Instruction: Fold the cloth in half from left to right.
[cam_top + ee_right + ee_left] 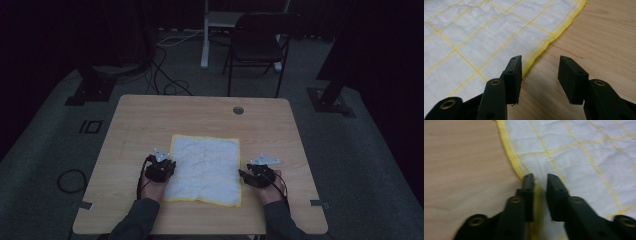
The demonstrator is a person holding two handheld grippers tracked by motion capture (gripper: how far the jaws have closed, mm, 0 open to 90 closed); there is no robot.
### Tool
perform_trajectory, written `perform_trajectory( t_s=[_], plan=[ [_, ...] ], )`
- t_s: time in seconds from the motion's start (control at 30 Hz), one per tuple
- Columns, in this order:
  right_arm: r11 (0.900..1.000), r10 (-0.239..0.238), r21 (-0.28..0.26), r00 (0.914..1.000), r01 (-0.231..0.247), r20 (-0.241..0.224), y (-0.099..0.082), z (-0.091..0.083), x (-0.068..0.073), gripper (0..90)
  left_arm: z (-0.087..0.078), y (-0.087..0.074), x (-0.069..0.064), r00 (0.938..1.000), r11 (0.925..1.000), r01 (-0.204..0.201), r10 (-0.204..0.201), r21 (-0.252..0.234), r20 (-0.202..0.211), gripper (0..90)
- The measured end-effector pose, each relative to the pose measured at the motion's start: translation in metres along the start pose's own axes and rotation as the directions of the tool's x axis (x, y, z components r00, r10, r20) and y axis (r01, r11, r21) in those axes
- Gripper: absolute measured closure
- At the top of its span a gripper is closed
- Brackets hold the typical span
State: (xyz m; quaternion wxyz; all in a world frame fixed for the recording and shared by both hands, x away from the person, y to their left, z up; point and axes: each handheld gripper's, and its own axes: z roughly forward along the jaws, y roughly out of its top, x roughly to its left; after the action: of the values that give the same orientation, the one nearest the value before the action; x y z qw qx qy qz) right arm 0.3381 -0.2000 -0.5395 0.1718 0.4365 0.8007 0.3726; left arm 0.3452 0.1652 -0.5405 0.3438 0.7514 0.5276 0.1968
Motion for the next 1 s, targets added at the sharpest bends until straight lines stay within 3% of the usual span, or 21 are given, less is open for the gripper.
perform_trajectory(
  t_s=[0.07,0.27,0.63,1.0],
  plan=[
    [1.0,-0.004,-0.004,1.0,0.004,-0.006,0.0,0.0,0.001,54.2,-0.003,-0.004,0.001,0.9993,0.9995,0.033,-0.033,-0.003,0.019,84.7],
    [0.9997,-0.022,-0.007,0.9996,0.022,-0.02,0.0,0.001,0.006,54.5,-0.006,-0.007,0.003,0.9969,0.9977,0.068,-0.068,-0.006,0.039,86.5],
    [0.9993,-0.037,0.005,0.9992,0.037,-0.012,0.0,0.003,0.006,55.6,-0.007,-0.004,0.008,0.9975,0.9987,0.049,-0.048,-0.013,0.053,87.9],
    [0.9994,-0.033,0.012,0.9993,0.033,-0.016,-0.002,0.005,0.004,55.4,-0.018,0.005,0.01,0.9947,0.9965,0.018,-0.01,-0.082,0.103,88.9]
  ],
)
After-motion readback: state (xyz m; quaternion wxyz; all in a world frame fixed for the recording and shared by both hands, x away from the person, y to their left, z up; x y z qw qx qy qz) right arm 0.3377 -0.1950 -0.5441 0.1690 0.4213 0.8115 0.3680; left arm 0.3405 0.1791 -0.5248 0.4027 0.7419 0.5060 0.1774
